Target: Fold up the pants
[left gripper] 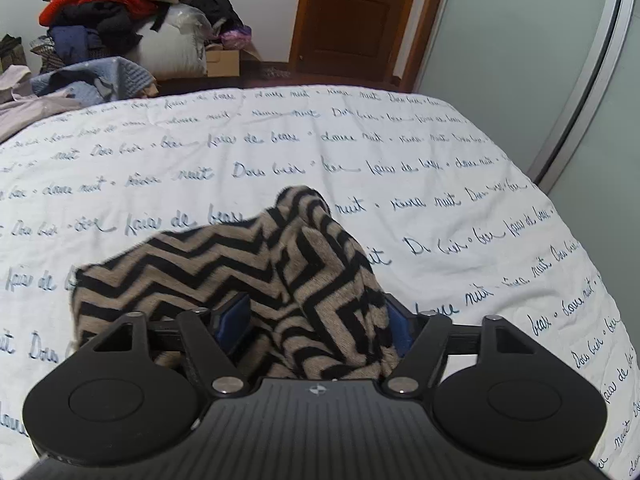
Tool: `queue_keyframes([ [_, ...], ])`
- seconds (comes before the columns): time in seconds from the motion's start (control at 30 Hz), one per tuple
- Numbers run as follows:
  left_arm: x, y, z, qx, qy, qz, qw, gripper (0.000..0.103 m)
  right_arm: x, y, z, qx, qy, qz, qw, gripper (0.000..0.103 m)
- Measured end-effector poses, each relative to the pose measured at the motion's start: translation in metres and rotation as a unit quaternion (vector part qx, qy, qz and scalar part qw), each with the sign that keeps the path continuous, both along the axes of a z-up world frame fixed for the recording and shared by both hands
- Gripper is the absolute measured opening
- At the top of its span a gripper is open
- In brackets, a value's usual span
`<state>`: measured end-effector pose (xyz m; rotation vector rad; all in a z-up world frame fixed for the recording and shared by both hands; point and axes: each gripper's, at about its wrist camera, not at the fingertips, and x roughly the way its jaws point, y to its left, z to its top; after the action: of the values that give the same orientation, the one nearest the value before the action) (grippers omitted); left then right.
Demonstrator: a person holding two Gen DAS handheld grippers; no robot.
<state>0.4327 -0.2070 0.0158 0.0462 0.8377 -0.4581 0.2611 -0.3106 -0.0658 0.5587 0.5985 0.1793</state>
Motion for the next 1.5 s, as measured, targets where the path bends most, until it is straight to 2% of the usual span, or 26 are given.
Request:
queue_keyframes([
  [0.3,-0.014,0.023,0.026,-0.024,-0.051,0.008,0.9984,0.084,-0.01,-0.019,-0.007,0.044,0.016,-0.017,0.999,0.021],
  [0.5,-0.042,0.062,0.02,0.037,-0.093,0.017,0.9949,0.087,-0.024,-0.036,-0.01,0.07,0.029,-0.012,0.997,0.021],
  [0.57,-0.056,0.074,0.015,0.057,-0.107,0.009,0.9926,0.087,-0.034,-0.039,0.0,0.028,0.029,-0.044,0.998,0.022],
  [0.63,-0.071,0.085,0.009,0.075,-0.122,0.009,0.9896,0.087,-0.044,-0.039,0.023,-0.052,-0.018,-0.083,0.995,0.024],
  [0.67,-0.077,0.088,0.006,0.082,-0.129,0.01,0.9882,0.088,-0.043,-0.038,0.034,-0.07,-0.037,-0.08,0.994,0.024],
  [0.8,-0.101,0.094,-0.008,0.085,-0.139,0.002,0.9867,0.088,-0.002,-0.023,0.066,-0.084,-0.072,0.001,0.994,0.028],
  [0.93,-0.123,0.089,-0.021,0.097,-0.146,-0.031,0.9839,0.089,0.051,0.008,0.064,-0.104,-0.056,0.06,0.991,0.03],
  [1.03,-0.135,0.085,-0.033,0.125,-0.155,-0.069,0.9775,0.089,0.071,0.013,0.042,-0.128,-0.007,0.047,0.991,0.03],
  [1.1,-0.14,0.087,-0.039,0.135,-0.164,-0.081,0.9737,0.089,0.064,0.004,0.028,-0.117,0.004,0.052,0.992,0.03],
  [1.17,-0.139,0.09,-0.042,0.129,-0.158,-0.083,0.9755,0.089,0.055,-0.002,0.02,-0.1,0.015,0.072,0.992,0.029],
  [1.23,-0.136,0.095,-0.041,0.115,-0.144,-0.077,0.9799,0.088,0.05,-0.008,0.021,-0.108,0.018,0.074,0.991,0.03],
  [1.37,-0.138,0.095,-0.027,0.097,-0.17,-0.061,0.9788,0.089,0.048,-0.007,0.045,-0.155,-0.031,0.011,0.987,0.031],
  [1.43,-0.134,0.094,-0.019,0.091,-0.185,-0.054,0.977,0.09,0.056,-0.002,0.056,-0.156,-0.057,0.016,0.986,0.031],
  [1.5,-0.125,0.09,-0.012,0.085,-0.187,-0.044,0.9777,0.091,0.07,0.008,0.063,-0.147,-0.069,0.046,0.986,0.031],
])
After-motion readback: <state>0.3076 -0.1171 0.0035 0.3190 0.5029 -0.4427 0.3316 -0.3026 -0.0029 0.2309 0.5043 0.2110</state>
